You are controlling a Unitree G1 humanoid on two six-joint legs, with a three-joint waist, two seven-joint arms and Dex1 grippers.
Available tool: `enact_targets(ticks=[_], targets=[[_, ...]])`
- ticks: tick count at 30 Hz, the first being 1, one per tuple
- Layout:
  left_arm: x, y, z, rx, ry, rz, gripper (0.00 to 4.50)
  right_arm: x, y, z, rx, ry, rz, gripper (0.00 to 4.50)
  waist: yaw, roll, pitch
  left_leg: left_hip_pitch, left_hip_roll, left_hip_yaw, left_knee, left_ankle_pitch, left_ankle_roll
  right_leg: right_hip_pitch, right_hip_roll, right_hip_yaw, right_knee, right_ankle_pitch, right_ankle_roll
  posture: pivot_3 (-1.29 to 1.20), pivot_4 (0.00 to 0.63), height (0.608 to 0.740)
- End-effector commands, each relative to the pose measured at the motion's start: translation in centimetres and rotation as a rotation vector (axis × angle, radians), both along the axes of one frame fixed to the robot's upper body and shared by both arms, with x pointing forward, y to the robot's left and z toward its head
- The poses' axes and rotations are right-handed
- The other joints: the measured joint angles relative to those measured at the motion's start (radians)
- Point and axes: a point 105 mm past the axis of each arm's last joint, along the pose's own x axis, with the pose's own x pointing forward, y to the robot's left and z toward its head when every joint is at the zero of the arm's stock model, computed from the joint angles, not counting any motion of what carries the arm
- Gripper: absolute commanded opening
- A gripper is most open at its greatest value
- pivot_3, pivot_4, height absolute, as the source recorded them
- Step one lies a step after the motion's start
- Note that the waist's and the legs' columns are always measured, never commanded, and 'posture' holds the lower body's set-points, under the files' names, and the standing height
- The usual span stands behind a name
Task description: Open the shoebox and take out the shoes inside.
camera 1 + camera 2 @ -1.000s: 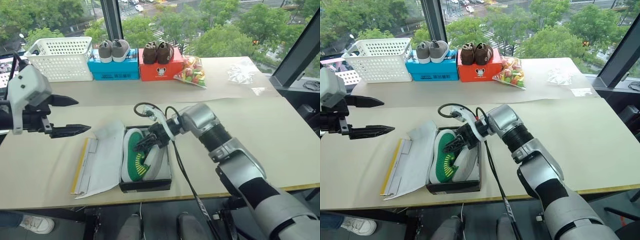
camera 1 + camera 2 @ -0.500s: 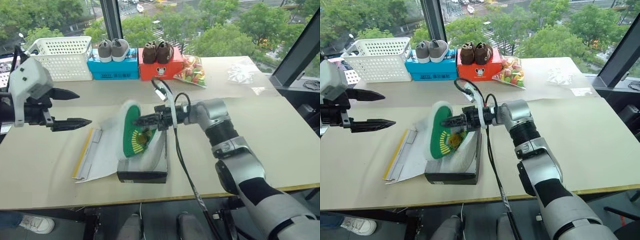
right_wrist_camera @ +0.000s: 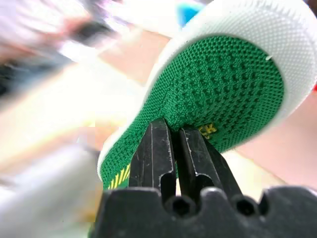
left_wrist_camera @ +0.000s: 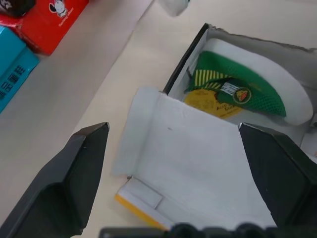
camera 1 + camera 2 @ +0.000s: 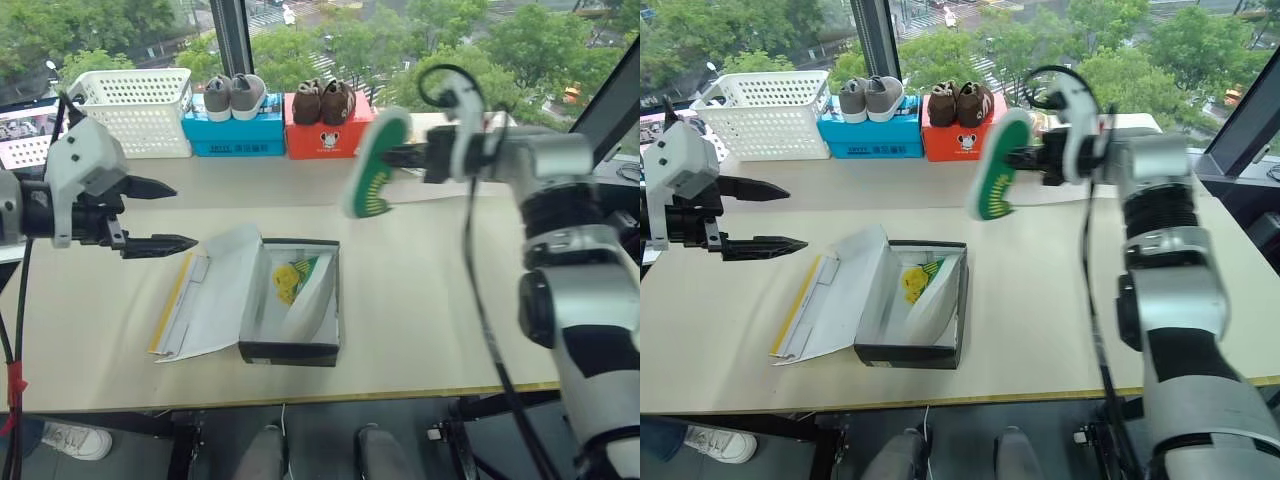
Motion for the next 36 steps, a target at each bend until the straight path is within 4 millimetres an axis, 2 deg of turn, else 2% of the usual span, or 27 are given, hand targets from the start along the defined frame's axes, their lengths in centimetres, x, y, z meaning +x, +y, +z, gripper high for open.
enact_targets(ticks=[1, 3, 5, 8, 11, 15, 18, 19, 20, 22, 24, 25, 28, 30, 31, 33, 36], targets=[[0.1, -0.5, 0.7, 0.011, -0.045, -0.027, 4.50, -1.0, -4.4, -0.1, -0.352, -0.091, 0.021, 0.03, -0.009, 0.001, 0.001, 0.000, 0.000, 0.000, 0.000, 0.000, 0.000, 0.000, 0.000, 0.000, 0.000, 0.000, 0.000, 0.00, 0.150, 0.740], [0.3, -0.5, 0.5, 0.013, -0.042, -0.029, 4.50, -1.7, -6.8, -1.5, -0.518, -0.055, 0.045, 0.03, -0.015, 0.001, 0.001, -0.001, 0.000, 0.002, -0.001, 0.000, 0.001, -0.001, 0.000, 0.001, 0.000, 0.000, 0.001, 0.00, 0.150, 0.740], [0.4, -0.4, 0.4, 0.017, -0.041, -0.029, 4.50, -2.1, -8.0, -1.8, -0.580, -0.031, 0.051, 0.03, -0.032, 0.002, 0.001, 0.000, 0.001, 0.003, 0.000, -0.001, 0.001, -0.001, 0.000, 0.001, 0.000, -0.001, 0.001, 0.00, 0.150, 0.740], [0.6, -0.4, 0.6, 0.017, -0.046, -0.031, 4.50, -2.4, -9.4, -3.7, -0.641, 0.050, 0.066, 0.03, -0.050, 0.002, 0.001, 0.000, 0.001, 0.004, 0.000, -0.001, 0.001, -0.001, 0.000, 0.002, 0.000, 0.000, 0.001, 0.00, 0.150, 0.740], [0.8, -0.6, 0.6, 0.013, -0.052, -0.034, 4.50, -2.5, -8.6, -6.7, -0.613, 0.140, 0.123, 0.03, -0.061, 0.002, 0.001, 0.001, 0.002, 0.004, 0.001, -0.001, 0.001, 0.000, 0.000, 0.002, 0.001, 0.000, 0.001, 0.00, 0.150, 0.740], [0.8, -0.8, 0.5, 0.013, -0.050, -0.034, 4.50, -2.2, -6.4, -8.3, -0.562, 0.144, 0.199, 0.03, -0.059, 0.002, 0.001, 0.003, 0.002, 0.004, 0.001, -0.001, 0.001, 0.002, 0.000, 0.002, 0.001, 0.000, 0.001, 0.00, 0.150, 0.740], [0.7, -0.8, 0.8, 0.016, -0.067, -0.026, 4.50, -2.1, -5.2, -8.6, -0.509, 0.145, 0.229, 0.03, -0.050, 0.002, 0.001, 0.003, 0.001, 0.003, 0.001, -0.001, 0.001, 0.002, 0.000, 0.002, 0.001, 0.000, 0.000, 0.00, 0.150, 0.740], [0.6, -0.8, 1.0, 0.011, -0.071, -0.025, 4.50, -1.9, -5.3, -8.7, -0.517, 0.136, 0.208, 0.78, -0.047, 0.002, 0.001, 0.002, 0.001, 0.003, 0.001, -0.001, 0.001, 0.002, 0.000, 0.002, 0.001, 0.000, 0.001, 0.00, 0.150, 0.740], [0.5, -0.9, 1.2, 0.007, -0.074, -0.025, 4.50, -1.7, -5.4, -8.8, -0.524, 0.128, 0.192, 0.95, -0.045, 0.002, 0.001, 0.001, 0.000, 0.003, 0.001, -0.001, 0.000, 0.001, 0.000, 0.002, 0.001, 0.000, 0.001, 0.00, 0.150, 0.740], [0.4, -0.8, 1.3, 0.007, -0.076, -0.021, 4.50, -1.5, -5.3, -8.1, -0.507, 0.104, 0.179, 1.69, -0.039, 0.002, 0.001, 0.001, 0.000, 0.003, 0.001, -0.001, 0.000, 0.001, 0.000, 0.002, 0.001, 0.000, 0.001, 0.00, 0.150, 0.740], [0.3, -0.7, 1.2, 0.008, -0.074, -0.015, 4.50, -1.5, -5.1, -6.6, -0.496, 0.060, 0.189, 2.42, -0.035, 0.002, 0.001, 0.001, 0.000, 0.003, 0.001, -0.001, 0.000, 0.001, 0.000, 0.002, 0.001, 0.000, 0.001, 0.00, 0.150, 0.740], [0.2, -0.6, 1.1, 0.008, -0.071, -0.012, 4.50, -1.6, -4.7, -5.2, -0.486, 0.020, 0.214, 2.65, -0.033, 0.002, 0.001, 0.001, 0.001, 0.003, 0.001, -0.001, 0.000, 0.001, 0.000, 0.002, 0.001, 0.000, 0.001, 0.00, 0.150, 0.740], [0.1, -0.5, 0.9, 0.006, -0.067, -0.005, 4.50, -2.6, -3.2, -1.0, -0.504, -0.119, 0.317, 3.74, -0.034, 0.004, 0.002, 0.002, 0.001, 0.003, 0.002, 0.000, 0.000, 0.001, 0.000, 0.002, 0.001, 0.000, 0.001, 0.00, 0.150, 0.740], [0.2, -0.4, 0.8, 0.006, -0.067, -0.003, 4.50, -3.8, -1.3, 1.3, -0.537, -0.238, 0.431, 4.38, -0.035, 0.004, 0.003, 0.001, 0.001, 0.003, 0.002, 0.000, 0.000, 0.000, 0.000, 0.002, 0.002, 0.000, 0.001, 0.00, 0.150, 0.740], [0.3, -0.5, 0.9, 0.004, -0.070, -0.004, 4.50, -4.9, 0.5, 2.3, -0.545, -0.292, 0.529, 4.46, -0.037, 0.004, 0.003, 0.001, 0.001, 0.003, 0.001, 0.000, 0.000, 0.000, 0.000, 0.002, 0.001, 0.000, 0.001, 0.00, 0.150, 0.740], [0.6, -0.6, 0.9, 0.001, -0.075, -0.009, 4.50, -6.7, 3.3, 2.9, -0.572, -0.357, 0.663, 4.46, -0.042, 0.004, 0.003, 0.002, 0.002, 0.003, 0.001, -0.001, 0.000, 0.000, 0.000, 0.002, 0.001, 0.000, 0.001, 0.00, 0.150, 0.740], [1.2, -1.0, 1.0, -0.005, -0.087, -0.025, 4.50, -9.0, 8.6, 1.6, -0.703, -0.460, 0.851, 4.46, -0.044, 0.004, 0.002, 0.002, 0.003, 0.003, 0.002, 0.000, 0.000, 0.001, 0.001, 0.001, 0.003, 0.000, 0.001, 0.00, 0.150, 0.740]])
